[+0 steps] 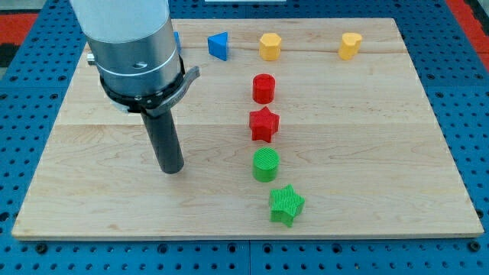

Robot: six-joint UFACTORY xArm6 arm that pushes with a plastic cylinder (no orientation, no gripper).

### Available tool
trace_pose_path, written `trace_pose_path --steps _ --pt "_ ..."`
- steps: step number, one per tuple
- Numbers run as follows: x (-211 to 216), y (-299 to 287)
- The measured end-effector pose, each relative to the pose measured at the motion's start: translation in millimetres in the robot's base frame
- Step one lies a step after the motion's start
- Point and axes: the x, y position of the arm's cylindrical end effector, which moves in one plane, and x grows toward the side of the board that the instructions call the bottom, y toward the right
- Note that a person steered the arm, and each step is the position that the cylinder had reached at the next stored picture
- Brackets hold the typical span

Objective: Push the green circle closer to the red star

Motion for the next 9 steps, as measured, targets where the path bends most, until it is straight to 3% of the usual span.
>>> trace_pose_path --steps 3,9 --pt "-2.7 -2.7" --pt "24.5 112.9"
